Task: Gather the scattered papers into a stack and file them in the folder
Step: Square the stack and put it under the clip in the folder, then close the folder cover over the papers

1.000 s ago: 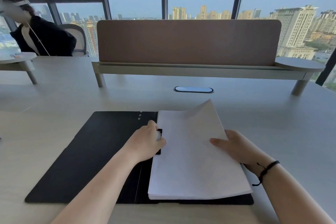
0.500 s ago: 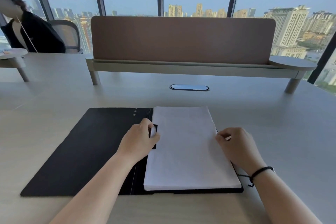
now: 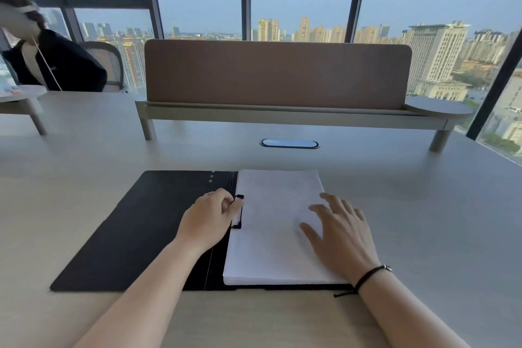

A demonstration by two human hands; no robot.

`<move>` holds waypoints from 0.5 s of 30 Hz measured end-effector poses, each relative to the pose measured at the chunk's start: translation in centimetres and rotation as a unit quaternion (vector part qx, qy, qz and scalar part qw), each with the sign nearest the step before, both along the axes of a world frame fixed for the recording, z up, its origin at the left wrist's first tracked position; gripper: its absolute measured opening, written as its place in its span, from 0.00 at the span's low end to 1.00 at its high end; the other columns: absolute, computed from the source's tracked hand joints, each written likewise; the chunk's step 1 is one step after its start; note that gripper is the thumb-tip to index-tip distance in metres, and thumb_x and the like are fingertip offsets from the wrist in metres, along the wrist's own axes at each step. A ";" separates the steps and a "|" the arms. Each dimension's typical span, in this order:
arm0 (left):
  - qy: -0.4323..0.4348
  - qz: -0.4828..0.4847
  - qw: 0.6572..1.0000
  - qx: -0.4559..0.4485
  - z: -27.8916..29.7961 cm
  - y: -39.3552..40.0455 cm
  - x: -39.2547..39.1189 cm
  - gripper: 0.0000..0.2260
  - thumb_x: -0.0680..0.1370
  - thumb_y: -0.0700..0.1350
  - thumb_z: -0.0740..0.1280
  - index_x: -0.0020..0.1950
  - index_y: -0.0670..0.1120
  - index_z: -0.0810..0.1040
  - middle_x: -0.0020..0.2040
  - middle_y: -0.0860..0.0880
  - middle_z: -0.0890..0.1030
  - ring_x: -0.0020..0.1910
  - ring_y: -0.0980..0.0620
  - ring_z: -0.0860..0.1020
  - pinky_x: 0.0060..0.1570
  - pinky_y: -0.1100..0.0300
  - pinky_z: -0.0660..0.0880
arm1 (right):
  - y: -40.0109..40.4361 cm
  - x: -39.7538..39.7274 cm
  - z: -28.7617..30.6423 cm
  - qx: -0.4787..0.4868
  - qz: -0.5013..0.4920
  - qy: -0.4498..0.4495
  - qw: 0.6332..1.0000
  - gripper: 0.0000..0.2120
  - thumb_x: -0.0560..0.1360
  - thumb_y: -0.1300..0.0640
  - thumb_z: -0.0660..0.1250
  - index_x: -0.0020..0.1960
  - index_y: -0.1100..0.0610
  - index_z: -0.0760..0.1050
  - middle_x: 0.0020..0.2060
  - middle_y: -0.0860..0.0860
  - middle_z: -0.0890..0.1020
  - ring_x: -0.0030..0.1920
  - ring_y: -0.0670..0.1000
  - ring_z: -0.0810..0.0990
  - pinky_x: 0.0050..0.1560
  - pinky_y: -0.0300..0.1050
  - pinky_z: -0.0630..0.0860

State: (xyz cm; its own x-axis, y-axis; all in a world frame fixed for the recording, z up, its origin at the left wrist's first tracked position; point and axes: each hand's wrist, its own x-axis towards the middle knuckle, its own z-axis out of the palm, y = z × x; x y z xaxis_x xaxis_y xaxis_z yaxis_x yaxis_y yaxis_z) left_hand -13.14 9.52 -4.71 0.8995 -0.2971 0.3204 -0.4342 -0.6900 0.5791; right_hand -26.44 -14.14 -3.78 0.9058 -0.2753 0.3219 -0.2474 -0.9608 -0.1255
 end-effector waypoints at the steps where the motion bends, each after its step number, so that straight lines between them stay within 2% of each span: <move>1: 0.009 0.001 1.000 -0.008 0.1 0.7 -0.2 0.16 0.78 0.63 0.63 0.53 0.53 0.79 0.47 0.57 0.81 0.50 0.55 0.79 0.50 0.52 0.78 | 0.2 -0.1 -0.1 -0.015 0.019 0.005 1.000 0.22 0.73 0.35 0.60 0.56 0.47 0.83 0.62 0.48 0.82 0.60 0.53 0.81 0.58 0.53 0.75; 2: 0.014 0.006 1.000 0.007 0.1 1.5 -0.2 0.17 0.78 0.63 0.62 0.56 0.53 0.78 0.52 0.56 0.81 0.55 0.54 0.78 0.54 0.52 0.77 | 0.5 -0.2 -0.2 -0.017 0.035 0.025 0.999 0.24 0.74 0.33 0.56 0.56 0.45 0.82 0.62 0.45 0.82 0.62 0.51 0.80 0.61 0.51 0.73; 4: 0.007 0.045 0.993 0.105 -0.1 3.5 -0.3 0.19 0.78 0.63 0.62 0.62 0.53 0.76 0.62 0.52 0.79 0.66 0.48 0.72 0.63 0.50 0.71 | 0.8 -0.3 -0.2 0.006 0.047 0.061 0.997 0.26 0.75 0.31 0.50 0.61 0.43 0.77 0.66 0.39 0.78 0.68 0.45 0.74 0.66 0.47 0.65; 5: 0.013 0.075 0.986 0.148 -0.2 4.7 -0.3 0.21 0.78 0.64 0.61 0.65 0.54 0.74 0.67 0.51 0.76 0.69 0.46 0.69 0.66 0.48 0.67 | 0.7 -0.3 -0.3 0.023 0.043 0.072 0.996 0.25 0.76 0.32 0.50 0.64 0.42 0.75 0.69 0.38 0.75 0.70 0.43 0.72 0.68 0.47 0.62; 7: 0.047 0.141 0.973 0.175 -0.2 7.1 -0.2 0.26 0.77 0.67 0.58 0.69 0.54 0.72 0.73 0.50 0.71 0.73 0.43 0.65 0.70 0.45 0.63 | 0.7 -0.5 -0.1 0.043 0.040 0.077 0.995 0.24 0.79 0.34 0.53 0.68 0.43 0.72 0.72 0.38 0.71 0.73 0.42 0.68 0.72 0.48 0.58; 11: 0.116 0.260 0.946 0.157 0.2 11.5 -0.4 0.33 0.74 0.71 0.57 0.72 0.53 0.69 0.74 0.43 0.69 0.74 0.39 0.64 0.71 0.44 0.62 | 1.4 -1.0 0.0 0.028 0.027 0.098 0.994 0.25 0.81 0.37 0.50 0.74 0.45 0.66 0.77 0.40 0.65 0.76 0.42 0.63 0.77 0.53 0.51; 15: 0.144 0.334 0.921 0.137 0.4 14.1 -1.1 0.38 0.71 0.73 0.59 0.74 0.51 0.66 0.73 0.41 0.70 0.74 0.39 0.62 0.71 0.45 0.61 | 2.6 -1.7 -0.4 0.003 0.023 0.098 0.995 0.30 0.79 0.36 0.43 0.72 0.48 0.68 0.75 0.43 0.69 0.75 0.45 0.66 0.77 0.55 0.53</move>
